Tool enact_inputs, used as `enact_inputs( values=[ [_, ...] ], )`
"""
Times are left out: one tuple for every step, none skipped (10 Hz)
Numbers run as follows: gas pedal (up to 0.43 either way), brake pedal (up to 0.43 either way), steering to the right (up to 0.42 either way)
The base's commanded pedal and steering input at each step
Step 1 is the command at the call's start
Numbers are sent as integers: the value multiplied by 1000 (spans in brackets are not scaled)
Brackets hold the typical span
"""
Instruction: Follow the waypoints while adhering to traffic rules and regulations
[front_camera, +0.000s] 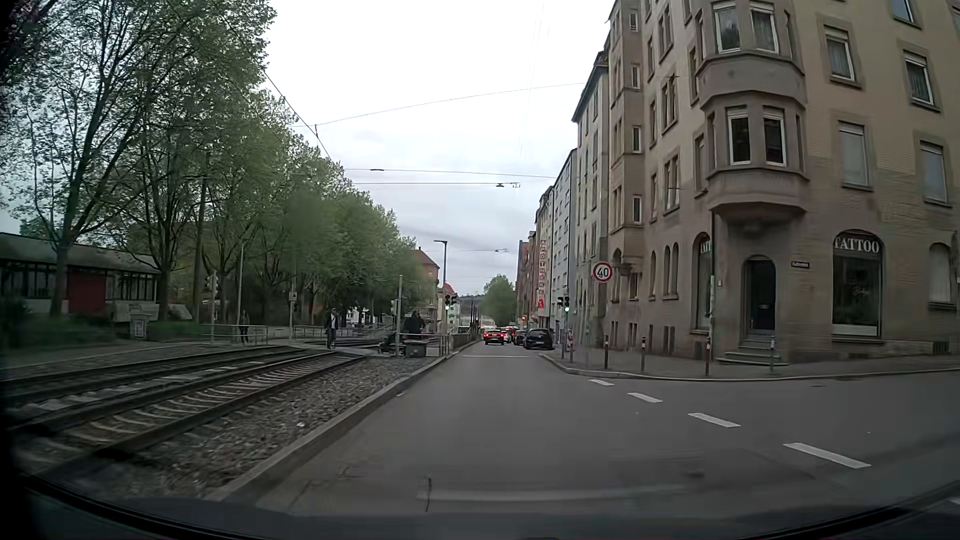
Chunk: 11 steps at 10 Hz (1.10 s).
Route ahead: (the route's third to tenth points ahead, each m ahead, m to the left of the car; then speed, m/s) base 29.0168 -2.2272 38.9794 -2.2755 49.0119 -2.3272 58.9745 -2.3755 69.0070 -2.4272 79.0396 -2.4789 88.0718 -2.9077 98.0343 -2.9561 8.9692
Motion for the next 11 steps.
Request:
enact_inputs(
  values=[
    [39, 0, 12],
    [39, 0, 10],
    [39, 0, 9],
    [39, 0, 4],
    [39, 0, 3],
    [39, 0, 4],
    [39, 0, 4],
    [39, 0, 0],
    [39, 0, -1],
    [39, 0, -1],
    [39, 0, -1]
  ],
)
